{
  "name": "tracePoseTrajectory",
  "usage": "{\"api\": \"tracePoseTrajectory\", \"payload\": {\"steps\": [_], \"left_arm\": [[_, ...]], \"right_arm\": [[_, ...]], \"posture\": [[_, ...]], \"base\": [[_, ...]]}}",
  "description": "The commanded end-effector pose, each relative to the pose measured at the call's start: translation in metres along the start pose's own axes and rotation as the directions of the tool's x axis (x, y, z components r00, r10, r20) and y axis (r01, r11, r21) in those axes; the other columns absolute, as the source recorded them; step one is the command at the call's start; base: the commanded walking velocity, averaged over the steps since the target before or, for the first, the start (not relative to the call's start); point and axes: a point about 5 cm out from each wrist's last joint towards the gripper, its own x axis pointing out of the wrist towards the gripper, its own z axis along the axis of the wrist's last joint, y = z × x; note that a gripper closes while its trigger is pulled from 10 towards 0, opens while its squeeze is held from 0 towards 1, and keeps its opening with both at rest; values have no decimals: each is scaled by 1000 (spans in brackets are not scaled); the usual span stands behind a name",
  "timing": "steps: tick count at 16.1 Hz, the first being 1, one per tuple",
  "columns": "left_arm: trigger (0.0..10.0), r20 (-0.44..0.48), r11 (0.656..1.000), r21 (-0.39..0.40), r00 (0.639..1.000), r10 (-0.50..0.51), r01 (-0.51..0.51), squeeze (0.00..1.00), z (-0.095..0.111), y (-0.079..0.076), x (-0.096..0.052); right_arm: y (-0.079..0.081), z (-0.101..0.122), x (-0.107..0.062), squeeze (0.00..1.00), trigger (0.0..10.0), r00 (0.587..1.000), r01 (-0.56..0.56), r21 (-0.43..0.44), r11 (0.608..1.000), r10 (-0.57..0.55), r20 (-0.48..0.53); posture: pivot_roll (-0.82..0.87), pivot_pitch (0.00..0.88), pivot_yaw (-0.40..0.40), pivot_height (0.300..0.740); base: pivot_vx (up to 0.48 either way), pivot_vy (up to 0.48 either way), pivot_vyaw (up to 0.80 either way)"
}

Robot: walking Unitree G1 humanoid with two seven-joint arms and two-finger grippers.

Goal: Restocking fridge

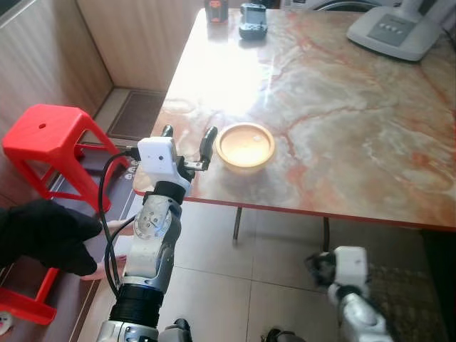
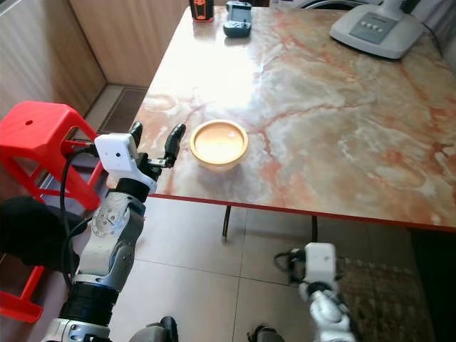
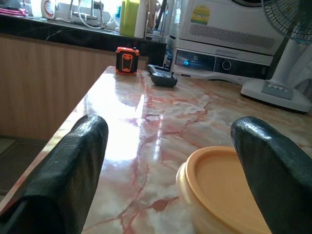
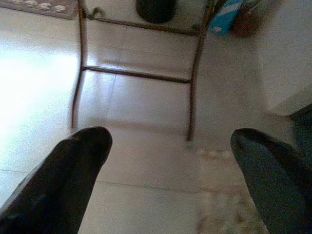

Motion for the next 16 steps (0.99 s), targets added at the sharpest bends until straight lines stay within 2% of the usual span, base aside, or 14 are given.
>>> {"api": "tracePoseTrajectory", "payload": {"steps": [1, 3, 5, 6, 8, 10, 12, 14, 16], "left_arm": [[10000, 5, 1000, 8, 1000, -9, 9, 0, 3, -1, -2], [10000, 3, 1000, 9, 1000, -10, 10, 0, 3, 1, -3], [10000, 0, 1000, 10, 1000, -8, 8, 0, 3, 1, -3], [10000, 0, 1000, 8, 1000, -8, 8, 0, 3, 1, -3], [10000, 1, 1000, 9, 1000, -6, 6, 0, 3, 1, -3], [10000, 3, 1000, 16, 1000, -2, 2, 0, 4, 2, -3], [10000, 2, 1000, 14, 1000, -6, 6, 0, 4, 2, -3], [10000, 2, 1000, 14, 1000, -6, 6, 0, 4, 2, -3], [10000, 2, 1000, 13, 1000, -9, 9, 0, 4, 1, -3]], "right_arm": [[-9, -7, -4, 0, 10000, 999, 30, -29, 999, -30, -21], [-19, -13, -6, 0, 10000, 997, 12, -117, 993, -20, -70], [-27, -26, -11, 0, 10000, 988, 20, -133, 991, -40, -149], [-25, -38, -17, 0, 10000, 976, 4, -129, 992, -32, -215], [-21, -44, -19, 0, 10000, 971, -7, -127, 992, -24, -238], [-10, -51, -22, 0, 10000, 961, -21, -91, 996, -5, -277], [1, -53, -22, 0, 10000, 957, -44, -67, 997, 23, -291], [6, -53, -22, 0, 10000, 955, -57, -62, 996, 37, -296], [10, -54, -22, 0, 10000, 953, -63, -59, 996, 42, -299]], "posture": [[-47, 189, 32, 740], [-52, 192, 30, 740], [-48, 194, 26, 740], [-41, 194, 22, 740], [-39, 195, 22, 740], [-32, 197, 23, 740], [-29, 196, 23, 740], [-28, 195, 21, 740], [-23, 189, 21, 740]], "base": [[0, 0, 0], [0, 0, 0], [0, 0, 0], [0, 0, 0], [120, 0, 0], [268, 0, 0], [289, 0, -234], [289, 0, -800], [289, 0, -200]]}}
